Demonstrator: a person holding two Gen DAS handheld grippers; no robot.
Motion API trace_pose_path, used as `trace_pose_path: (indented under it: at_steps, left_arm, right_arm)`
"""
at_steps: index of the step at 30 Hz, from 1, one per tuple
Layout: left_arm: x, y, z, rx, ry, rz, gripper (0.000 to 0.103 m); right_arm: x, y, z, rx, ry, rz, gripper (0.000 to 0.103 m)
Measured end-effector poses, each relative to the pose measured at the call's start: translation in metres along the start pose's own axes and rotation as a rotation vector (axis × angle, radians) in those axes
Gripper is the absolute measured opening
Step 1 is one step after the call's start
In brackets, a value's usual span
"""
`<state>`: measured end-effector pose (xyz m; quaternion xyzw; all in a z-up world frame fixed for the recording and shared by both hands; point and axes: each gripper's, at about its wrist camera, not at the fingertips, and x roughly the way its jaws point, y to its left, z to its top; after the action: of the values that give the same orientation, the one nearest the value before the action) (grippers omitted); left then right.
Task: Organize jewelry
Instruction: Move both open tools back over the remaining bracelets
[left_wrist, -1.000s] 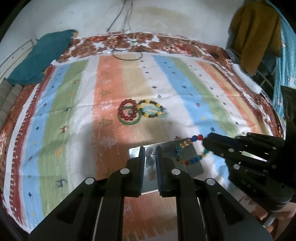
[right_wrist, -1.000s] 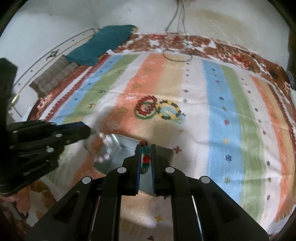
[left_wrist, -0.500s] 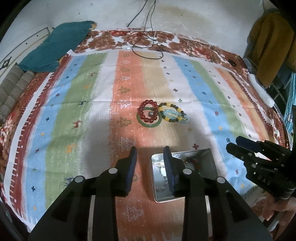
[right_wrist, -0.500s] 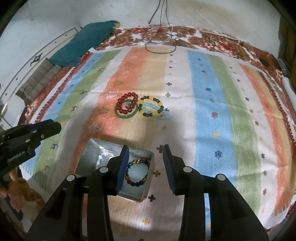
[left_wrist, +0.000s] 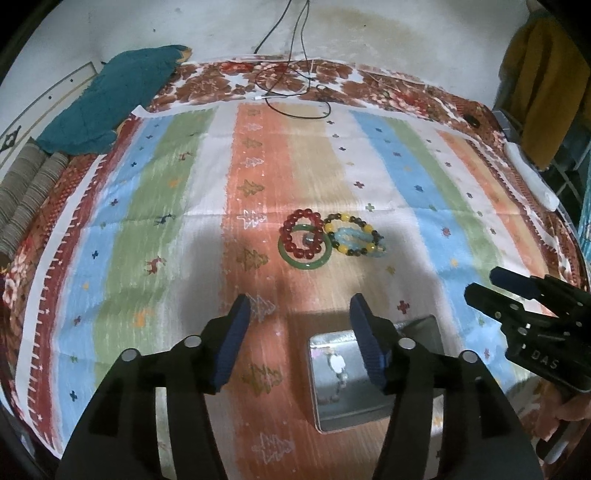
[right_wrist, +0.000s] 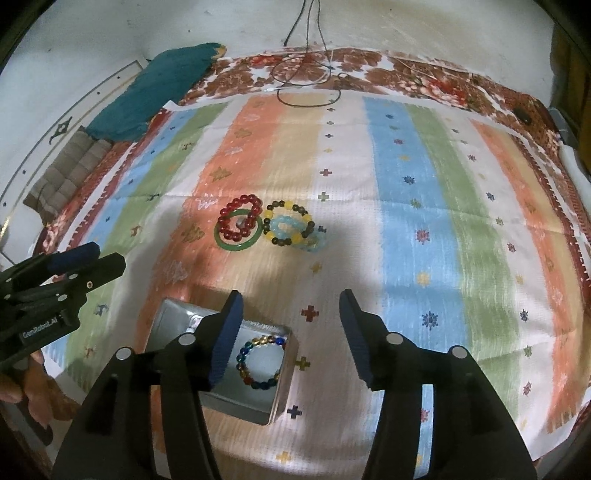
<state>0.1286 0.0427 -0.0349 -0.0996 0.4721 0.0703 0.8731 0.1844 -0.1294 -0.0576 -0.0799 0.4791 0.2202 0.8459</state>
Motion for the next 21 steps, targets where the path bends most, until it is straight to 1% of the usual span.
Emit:
trace_pose_path:
  at_steps: [2,5,6,10,14,18,21]
  left_arm:
    - [0.005,0.0,0.004,0.009,0.008,0.014,0.059]
    - [0.01,-0.001,0.008,0.018,0.014,0.029,0.064]
    - [0.01,-0.001,0.009,0.021,0.013,0.033,0.065]
    - [0.017,0.002,0.017,0.015,0.016,0.045,0.067]
    - [0.023,0.004,0.026,0.016,0.003,0.056,0.073]
    - [0.033,0.006,0.035,0.02,0.002,0.066,0.075]
    - [0.041,0.009,0.04,0.014,0.01,0.07,0.076]
  right_arm:
    - [0.003,-0.002,0.003,0.0,0.001,-0.018,0.057]
    - [0.009,-0.004,0.007,0.016,0.015,-0.01,0.06]
    - [0.011,-0.005,0.01,0.016,0.018,-0.012,0.062]
    - [0.016,-0.009,0.016,0.021,0.017,-0.017,0.064]
    - [0.022,-0.01,0.022,0.018,0.028,-0.006,0.066]
    - [0.028,-0.012,0.028,0.024,0.025,-0.01,0.072]
    - [0.032,-0.015,0.033,0.028,0.03,-0.015,0.074]
